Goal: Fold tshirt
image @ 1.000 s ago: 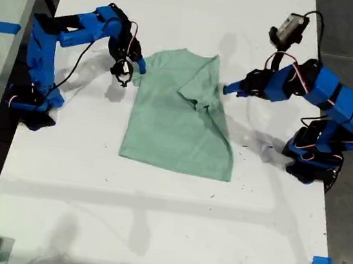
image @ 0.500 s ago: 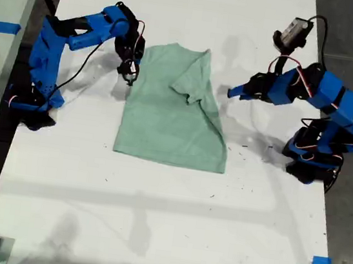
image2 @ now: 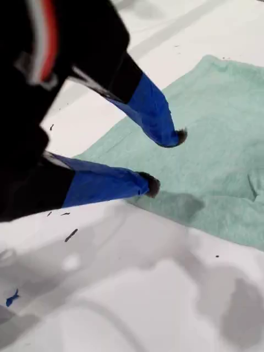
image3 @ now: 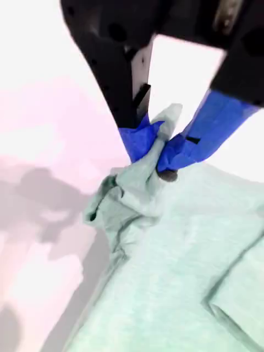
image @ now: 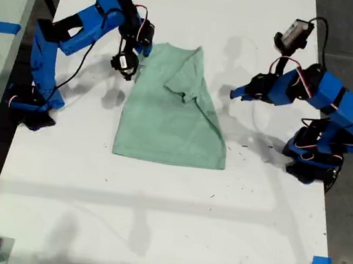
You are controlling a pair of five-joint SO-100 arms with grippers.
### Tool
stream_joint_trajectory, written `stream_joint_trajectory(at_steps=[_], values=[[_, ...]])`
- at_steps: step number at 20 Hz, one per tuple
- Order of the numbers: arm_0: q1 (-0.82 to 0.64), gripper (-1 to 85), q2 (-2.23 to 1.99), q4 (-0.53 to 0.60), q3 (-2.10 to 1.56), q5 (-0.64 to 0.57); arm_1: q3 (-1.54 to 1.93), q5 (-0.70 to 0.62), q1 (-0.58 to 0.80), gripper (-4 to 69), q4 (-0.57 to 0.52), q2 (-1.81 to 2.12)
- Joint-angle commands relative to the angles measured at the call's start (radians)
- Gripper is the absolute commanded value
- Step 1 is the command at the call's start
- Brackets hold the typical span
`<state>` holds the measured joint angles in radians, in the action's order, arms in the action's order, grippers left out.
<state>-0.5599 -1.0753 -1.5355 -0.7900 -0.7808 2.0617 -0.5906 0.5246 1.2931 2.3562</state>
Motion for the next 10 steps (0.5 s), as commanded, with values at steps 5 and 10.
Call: stream_joint_trajectory(at_steps=[5,10], values=[[0.192,0.0,0.089,0.325,0.072,-0.043,0.005,0.011,0.002,10.8,-0.018,0.041],[0.175,29.4,0.342,0.505,0.100,-0.037,0.026,0.044,-0.032,10.6,-0.014,0.060]])
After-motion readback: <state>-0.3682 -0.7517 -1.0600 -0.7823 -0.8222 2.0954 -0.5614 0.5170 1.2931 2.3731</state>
